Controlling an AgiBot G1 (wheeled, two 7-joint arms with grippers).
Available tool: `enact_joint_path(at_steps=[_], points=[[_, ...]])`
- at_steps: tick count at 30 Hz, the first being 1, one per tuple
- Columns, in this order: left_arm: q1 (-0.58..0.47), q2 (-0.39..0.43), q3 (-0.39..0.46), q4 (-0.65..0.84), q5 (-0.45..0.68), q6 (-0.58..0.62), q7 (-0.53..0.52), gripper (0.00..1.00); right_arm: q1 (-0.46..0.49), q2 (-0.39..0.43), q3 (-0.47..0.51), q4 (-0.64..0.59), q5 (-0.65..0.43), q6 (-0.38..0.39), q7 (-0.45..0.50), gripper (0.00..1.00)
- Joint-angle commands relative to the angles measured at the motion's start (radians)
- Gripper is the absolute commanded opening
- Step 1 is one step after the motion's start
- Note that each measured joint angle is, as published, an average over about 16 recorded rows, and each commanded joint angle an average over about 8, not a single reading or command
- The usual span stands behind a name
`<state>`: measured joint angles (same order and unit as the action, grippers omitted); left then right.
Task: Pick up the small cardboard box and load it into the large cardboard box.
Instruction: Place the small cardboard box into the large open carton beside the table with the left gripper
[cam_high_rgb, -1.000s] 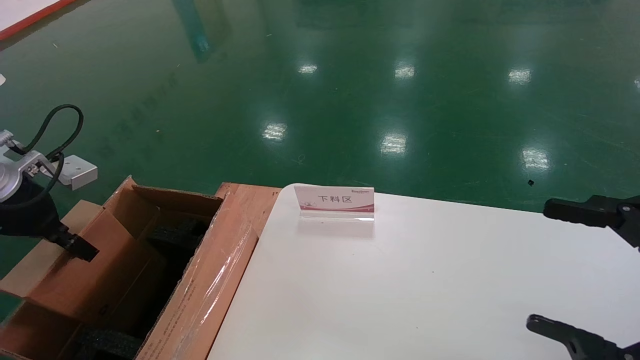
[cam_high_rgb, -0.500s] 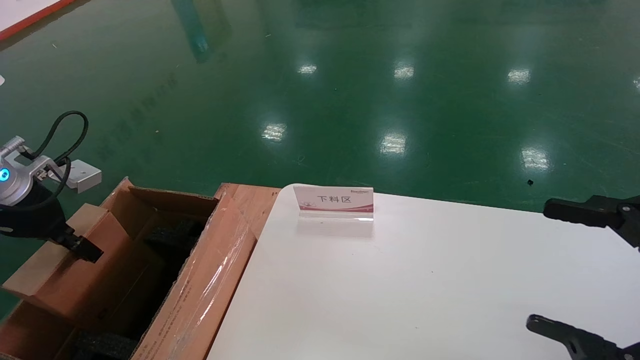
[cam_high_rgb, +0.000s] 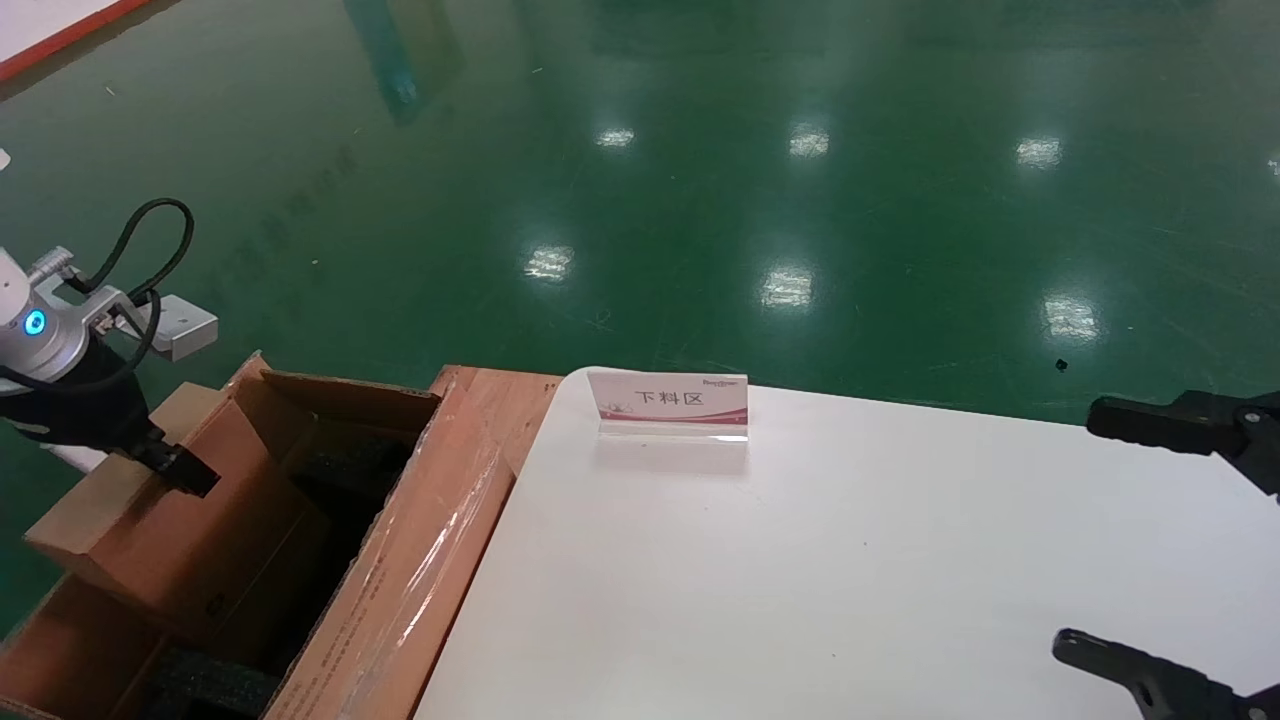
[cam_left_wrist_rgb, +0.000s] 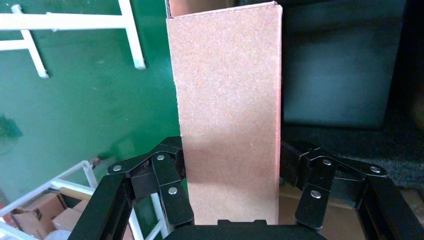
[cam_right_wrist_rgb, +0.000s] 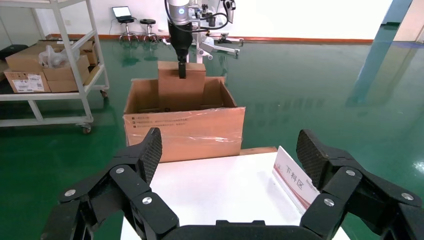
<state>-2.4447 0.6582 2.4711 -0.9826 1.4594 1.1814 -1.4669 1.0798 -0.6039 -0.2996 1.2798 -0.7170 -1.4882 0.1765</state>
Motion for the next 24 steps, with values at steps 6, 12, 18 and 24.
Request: enact_joint_path(at_steps=[6,12,18,24], points=[[0.043,0.010,-0.003,0.029,-0.010,-0.026,0.004,0.00,0.000,0.000,0.000,0.000,0.000,0.000,0.000,1.00],[0.087,0.010,-0.003,0.051,-0.020,-0.053,0.009,0.00,0.000,0.000,-0.001,0.000,0.000,0.000,0.000,1.00],[0.129,0.014,-0.002,0.073,-0.026,-0.074,0.018,0.00,0.000,0.000,-0.001,0.000,0.001,0.000,0.000,1.00],[0.156,0.019,-0.001,0.090,-0.031,-0.083,0.030,0.21,0.000,0.000,-0.001,0.000,0.001,0.001,-0.001,1.00]])
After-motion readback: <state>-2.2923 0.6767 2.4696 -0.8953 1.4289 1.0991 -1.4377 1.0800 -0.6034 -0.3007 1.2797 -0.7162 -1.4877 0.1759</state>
